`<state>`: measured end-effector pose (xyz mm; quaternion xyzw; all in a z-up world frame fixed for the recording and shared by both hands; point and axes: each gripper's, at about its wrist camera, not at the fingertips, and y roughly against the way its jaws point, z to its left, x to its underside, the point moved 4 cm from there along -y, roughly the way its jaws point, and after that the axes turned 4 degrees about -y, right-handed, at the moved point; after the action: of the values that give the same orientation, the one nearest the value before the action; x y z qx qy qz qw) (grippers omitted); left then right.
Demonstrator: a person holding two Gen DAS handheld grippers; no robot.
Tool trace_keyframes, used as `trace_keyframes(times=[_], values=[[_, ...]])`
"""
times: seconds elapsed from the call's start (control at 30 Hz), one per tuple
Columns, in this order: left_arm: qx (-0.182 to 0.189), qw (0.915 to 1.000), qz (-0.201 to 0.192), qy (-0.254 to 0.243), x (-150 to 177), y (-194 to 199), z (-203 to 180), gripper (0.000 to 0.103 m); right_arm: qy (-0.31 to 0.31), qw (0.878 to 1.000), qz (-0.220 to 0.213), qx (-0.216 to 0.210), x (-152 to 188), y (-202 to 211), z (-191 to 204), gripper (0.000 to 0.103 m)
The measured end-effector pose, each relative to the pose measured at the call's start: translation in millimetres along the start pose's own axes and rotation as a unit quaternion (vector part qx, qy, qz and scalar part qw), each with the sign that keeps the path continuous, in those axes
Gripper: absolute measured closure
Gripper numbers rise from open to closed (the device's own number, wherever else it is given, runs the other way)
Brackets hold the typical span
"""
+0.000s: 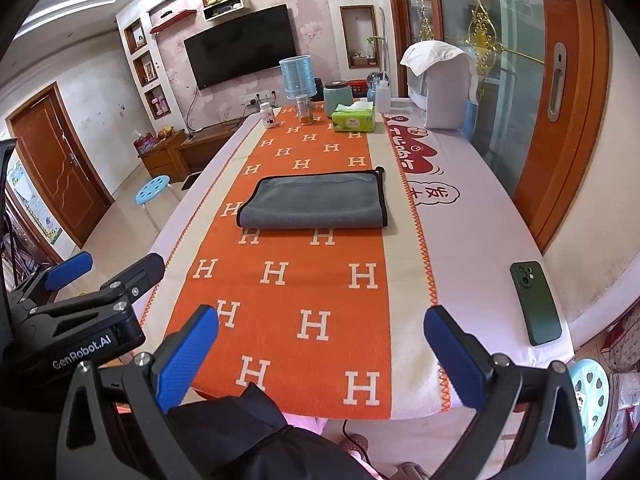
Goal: Fold towel
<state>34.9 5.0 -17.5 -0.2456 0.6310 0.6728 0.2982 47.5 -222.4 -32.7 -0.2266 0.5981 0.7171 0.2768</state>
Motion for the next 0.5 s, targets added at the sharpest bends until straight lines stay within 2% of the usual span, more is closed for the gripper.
trace_keyframes(times=[0.5], values=[[0.001,1.0000,0.007,-0.001,4.2,-4.7,-6.5,0.001,0.000,1.000,0.004,-0.001,1.3,-2.0,-1.1,0.000]])
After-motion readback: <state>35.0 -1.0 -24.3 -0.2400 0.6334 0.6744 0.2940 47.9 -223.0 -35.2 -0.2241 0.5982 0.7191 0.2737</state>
